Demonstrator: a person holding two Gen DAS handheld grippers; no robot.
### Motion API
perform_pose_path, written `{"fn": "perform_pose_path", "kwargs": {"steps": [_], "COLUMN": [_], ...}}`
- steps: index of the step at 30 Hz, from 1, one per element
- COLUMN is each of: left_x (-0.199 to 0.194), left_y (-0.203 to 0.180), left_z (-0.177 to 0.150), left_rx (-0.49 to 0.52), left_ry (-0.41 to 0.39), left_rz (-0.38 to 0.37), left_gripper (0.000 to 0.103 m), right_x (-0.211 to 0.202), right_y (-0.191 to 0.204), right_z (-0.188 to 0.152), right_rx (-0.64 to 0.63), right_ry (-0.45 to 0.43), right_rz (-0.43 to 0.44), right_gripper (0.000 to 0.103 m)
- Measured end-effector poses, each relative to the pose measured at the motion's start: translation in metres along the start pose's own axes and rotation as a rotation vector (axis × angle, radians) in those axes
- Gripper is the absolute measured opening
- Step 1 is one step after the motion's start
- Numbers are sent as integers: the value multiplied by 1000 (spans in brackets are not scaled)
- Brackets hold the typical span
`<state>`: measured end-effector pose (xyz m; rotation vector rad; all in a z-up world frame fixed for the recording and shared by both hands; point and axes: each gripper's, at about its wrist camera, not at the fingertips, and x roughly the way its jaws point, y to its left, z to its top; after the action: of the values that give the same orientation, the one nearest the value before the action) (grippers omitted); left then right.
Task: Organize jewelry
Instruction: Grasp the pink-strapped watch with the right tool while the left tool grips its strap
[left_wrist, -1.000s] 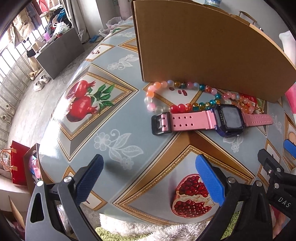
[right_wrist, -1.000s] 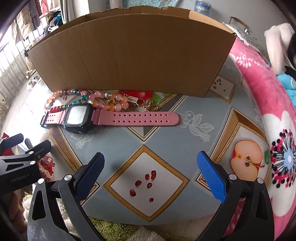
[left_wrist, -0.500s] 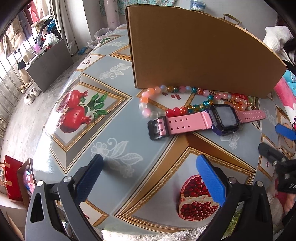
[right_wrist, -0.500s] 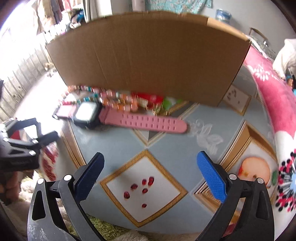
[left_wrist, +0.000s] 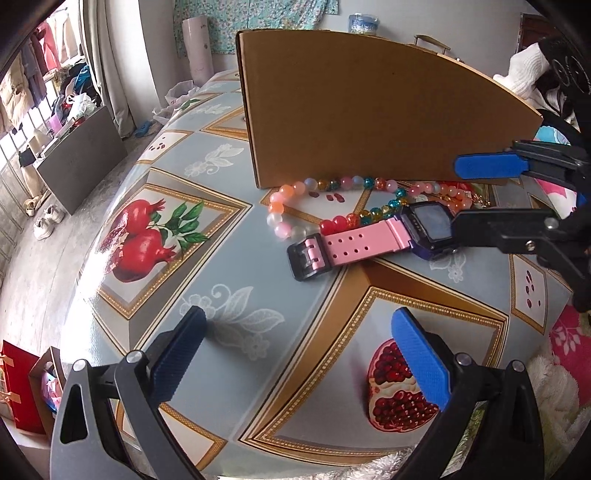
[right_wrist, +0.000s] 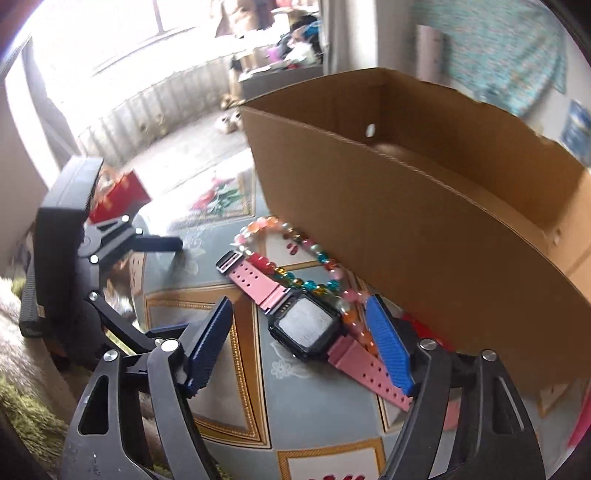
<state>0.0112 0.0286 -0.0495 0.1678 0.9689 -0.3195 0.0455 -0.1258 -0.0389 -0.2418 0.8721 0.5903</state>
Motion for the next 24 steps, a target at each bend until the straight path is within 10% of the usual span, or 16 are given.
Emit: {"fn": "perform_pose_path", "kwargs": {"steps": [15,24], "left_x": [-12,-34], "left_y": [10,-1], "left_z": [-9,-11], "left_rx": [-1,114], "left_ry": [-57,-114], "left_rz": [-59,-46], "left_gripper": [97,75], "right_x": [25,23], "right_y": [25,28], "right_z": [-3,-5], "right_rx": [-301,-281], "right_ry": [145,186], "right_rz": [-108,-66], "right_gripper": [48,48]}}
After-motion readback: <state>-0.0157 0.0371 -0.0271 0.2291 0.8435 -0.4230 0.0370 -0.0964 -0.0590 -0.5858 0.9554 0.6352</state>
